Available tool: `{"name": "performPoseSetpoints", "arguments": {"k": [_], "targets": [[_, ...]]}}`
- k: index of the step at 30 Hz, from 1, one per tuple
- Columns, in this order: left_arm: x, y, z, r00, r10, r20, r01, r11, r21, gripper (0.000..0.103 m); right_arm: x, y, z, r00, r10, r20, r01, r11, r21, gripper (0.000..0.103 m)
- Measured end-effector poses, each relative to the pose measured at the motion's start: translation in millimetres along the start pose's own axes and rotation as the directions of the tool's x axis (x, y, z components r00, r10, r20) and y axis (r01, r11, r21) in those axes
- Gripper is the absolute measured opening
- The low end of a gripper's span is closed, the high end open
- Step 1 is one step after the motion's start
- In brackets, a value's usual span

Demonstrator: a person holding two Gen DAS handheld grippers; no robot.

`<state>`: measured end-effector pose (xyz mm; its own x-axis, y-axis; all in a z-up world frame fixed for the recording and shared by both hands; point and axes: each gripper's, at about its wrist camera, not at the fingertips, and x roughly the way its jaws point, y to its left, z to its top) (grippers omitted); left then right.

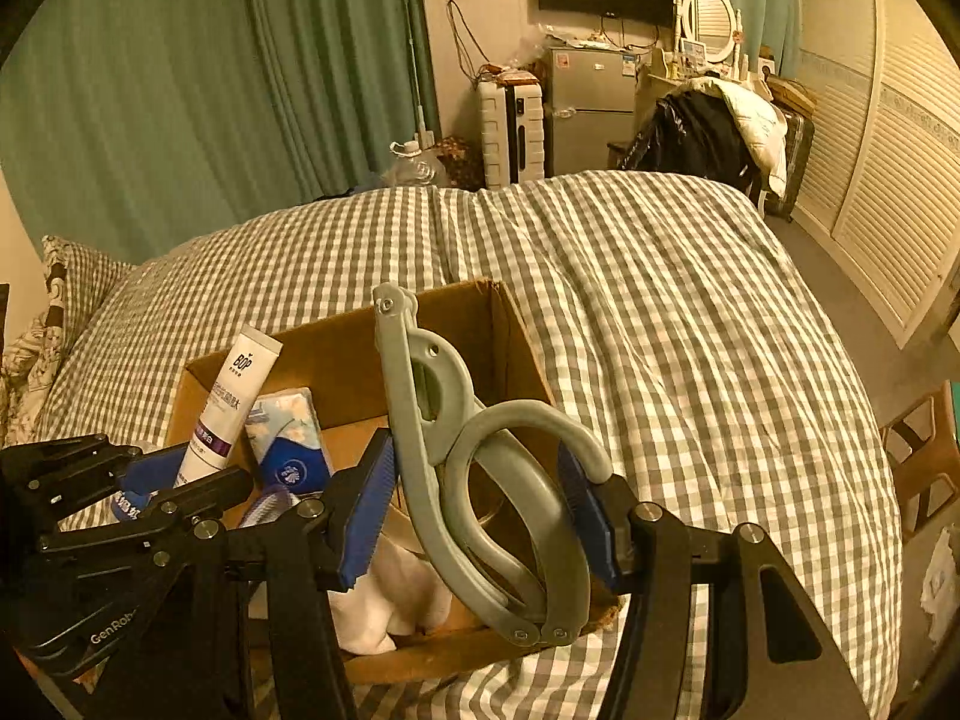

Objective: Organize objects
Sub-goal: 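Lower the toothpaste tube and hanger into the box and open both tools, then move the right tool to the white glove-shaped object and grasp it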

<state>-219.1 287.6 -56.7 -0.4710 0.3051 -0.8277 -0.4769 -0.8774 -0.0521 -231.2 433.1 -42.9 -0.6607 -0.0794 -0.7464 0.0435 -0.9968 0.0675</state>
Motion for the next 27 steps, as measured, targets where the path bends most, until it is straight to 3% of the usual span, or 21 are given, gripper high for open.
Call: {"name": "performPoseSetpoints", "arguments": {"k": [6,8,10,12,14,16,19,27], "targets": [[3,-2,-4,1.000,-0.002,-0.008,0.002,1.000,-0.014,0.028,-5,1,-2,1.000,-0.004,0.021,0.003,1.000,0.016,0.058],[-7,0,-7,1.000,-0.002,-0.002,0.002,1.000,-0.020,0.034,-16,3,-1,0.999,-0.014,0.044,0.012,1.000,0.027,0.068],[-27,3,-9,1.000,0.014,0.019,-0.013,1.000,-0.026,0.059,-33,8,0,0.998,-0.017,0.067,0.015,0.999,0.034,0.072],[-52,5,-11,0.997,0.029,0.067,-0.027,0.999,-0.031,0.068,-48,11,2,0.996,-0.024,0.086,0.021,0.999,0.037,0.074],[-77,8,-12,0.994,0.036,0.106,-0.032,0.999,-0.033,0.069,-71,18,5,0.993,-0.035,0.116,0.031,0.999,0.031,0.075],[-102,12,-14,0.988,0.055,0.143,-0.049,0.998,-0.040,0.079,-97,29,7,0.988,-0.038,0.148,0.036,0.999,0.016,0.077],[-152,23,-22,0.969,0.094,0.228,-0.080,0.995,-0.067,0.092,-139,50,9,0.978,-0.042,0.203,0.047,0.999,-0.020,0.081],[-247,65,-46,0.917,0.179,0.357,-0.134,0.980,-0.148,0.103,-232,114,2,0.941,-0.026,0.339,0.063,0.993,-0.101,0.093]]}}
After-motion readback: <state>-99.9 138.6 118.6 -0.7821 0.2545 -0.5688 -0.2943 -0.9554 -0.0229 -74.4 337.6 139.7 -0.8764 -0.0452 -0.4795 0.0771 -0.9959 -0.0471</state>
